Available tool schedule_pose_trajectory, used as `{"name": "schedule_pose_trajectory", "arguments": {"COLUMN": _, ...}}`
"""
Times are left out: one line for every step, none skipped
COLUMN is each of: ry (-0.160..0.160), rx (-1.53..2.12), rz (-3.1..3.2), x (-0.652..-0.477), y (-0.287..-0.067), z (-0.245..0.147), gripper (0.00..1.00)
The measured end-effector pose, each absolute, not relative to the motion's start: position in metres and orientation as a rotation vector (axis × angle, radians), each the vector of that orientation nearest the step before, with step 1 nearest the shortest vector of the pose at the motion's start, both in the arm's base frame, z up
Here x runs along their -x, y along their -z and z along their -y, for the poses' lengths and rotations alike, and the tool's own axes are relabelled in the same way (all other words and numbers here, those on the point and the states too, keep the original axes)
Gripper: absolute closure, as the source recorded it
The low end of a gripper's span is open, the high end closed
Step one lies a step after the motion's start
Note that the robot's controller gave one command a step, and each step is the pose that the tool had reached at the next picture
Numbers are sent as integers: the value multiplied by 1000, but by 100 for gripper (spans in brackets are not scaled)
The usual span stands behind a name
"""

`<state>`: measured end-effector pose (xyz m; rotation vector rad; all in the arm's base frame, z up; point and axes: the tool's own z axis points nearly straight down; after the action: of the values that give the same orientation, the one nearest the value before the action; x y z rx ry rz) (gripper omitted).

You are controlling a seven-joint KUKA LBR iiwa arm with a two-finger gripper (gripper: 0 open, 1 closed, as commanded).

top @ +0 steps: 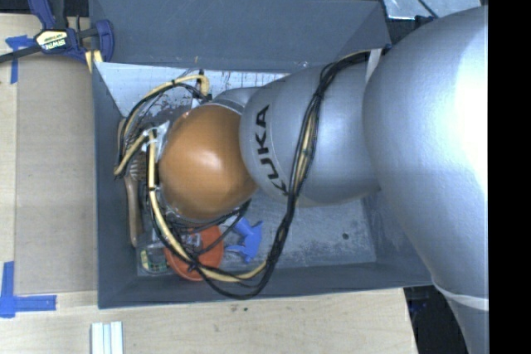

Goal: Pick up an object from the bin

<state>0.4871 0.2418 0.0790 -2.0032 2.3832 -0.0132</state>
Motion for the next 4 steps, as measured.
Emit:
{"name": "schedule_pose_trajectory", "arguments": {"ry": 8, "rx": 2007, "rz": -2390, "x": -485, "y": -111, "z": -241, "gripper": 100}}
{"name": "schedule_pose_trajectory", "arguments": {"ry": 11, "rx": 2002, "rz": -2386, "x": -486, "y": -146, "z": -242, "gripper": 100}}
{"name": "schedule_pose_trajectory", "arguments": {"ry": 11, "rx": 1999, "rz": -2386, "x": -487, "y": -156, "z": -242, "gripper": 100}}
{"name": "schedule_pose_trajectory", "arguments": {"ry": 10, "rx": 1994, "rz": -2387, "x": -487, "y": -161, "z": -242, "gripper": 100}}
